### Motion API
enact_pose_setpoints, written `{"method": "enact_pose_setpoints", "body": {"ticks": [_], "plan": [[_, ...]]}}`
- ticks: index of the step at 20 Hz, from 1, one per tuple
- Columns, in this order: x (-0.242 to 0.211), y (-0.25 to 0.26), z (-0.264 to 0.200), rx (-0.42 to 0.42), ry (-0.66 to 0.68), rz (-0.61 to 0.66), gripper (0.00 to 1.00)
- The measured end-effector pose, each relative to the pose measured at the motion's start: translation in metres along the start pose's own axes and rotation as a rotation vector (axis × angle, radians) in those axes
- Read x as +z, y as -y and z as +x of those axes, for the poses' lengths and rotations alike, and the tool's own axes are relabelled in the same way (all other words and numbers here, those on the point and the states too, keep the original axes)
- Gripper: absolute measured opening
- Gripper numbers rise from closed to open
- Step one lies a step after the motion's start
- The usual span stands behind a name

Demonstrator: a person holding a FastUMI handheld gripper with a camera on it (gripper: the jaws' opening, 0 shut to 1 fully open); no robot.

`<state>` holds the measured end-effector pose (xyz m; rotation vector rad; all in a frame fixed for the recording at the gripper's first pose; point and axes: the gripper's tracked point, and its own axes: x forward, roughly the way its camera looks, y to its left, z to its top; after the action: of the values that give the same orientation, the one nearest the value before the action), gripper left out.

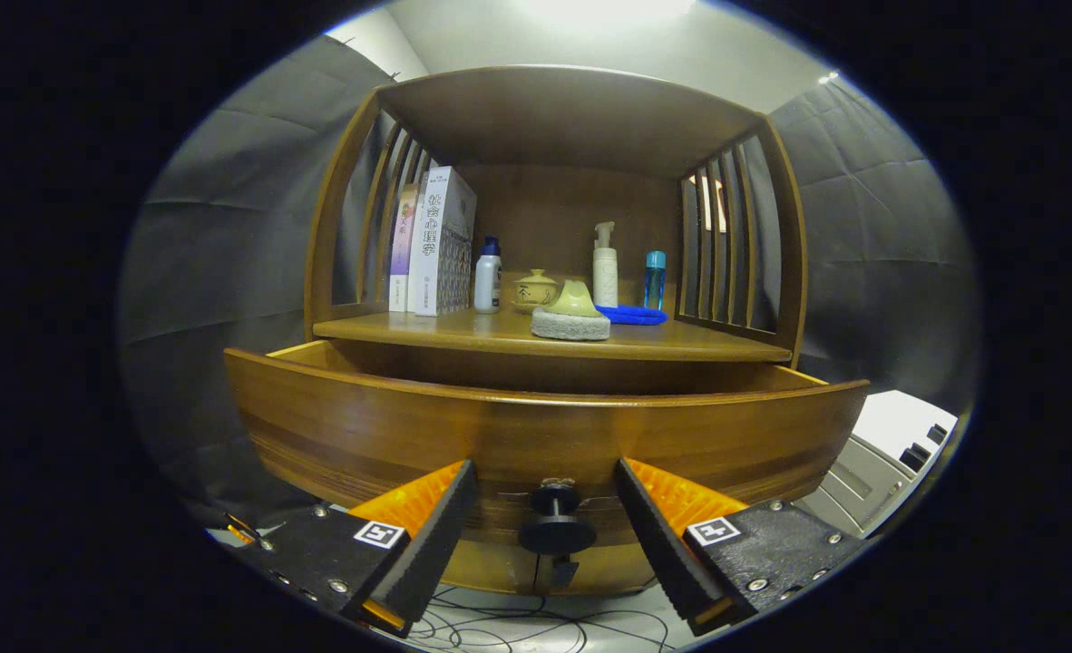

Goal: Pull open the drawer, take out the items inside it, and place them on the countertop above the cabinet.

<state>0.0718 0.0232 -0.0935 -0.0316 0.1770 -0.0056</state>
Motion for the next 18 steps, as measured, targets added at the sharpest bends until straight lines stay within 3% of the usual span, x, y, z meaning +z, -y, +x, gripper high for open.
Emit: {"method": "enact_pose_setpoints", "body": {"ticks": [18], "plan": [[0.012,0.004,0.074,0.009,0.021,0.001,0.97]]}}
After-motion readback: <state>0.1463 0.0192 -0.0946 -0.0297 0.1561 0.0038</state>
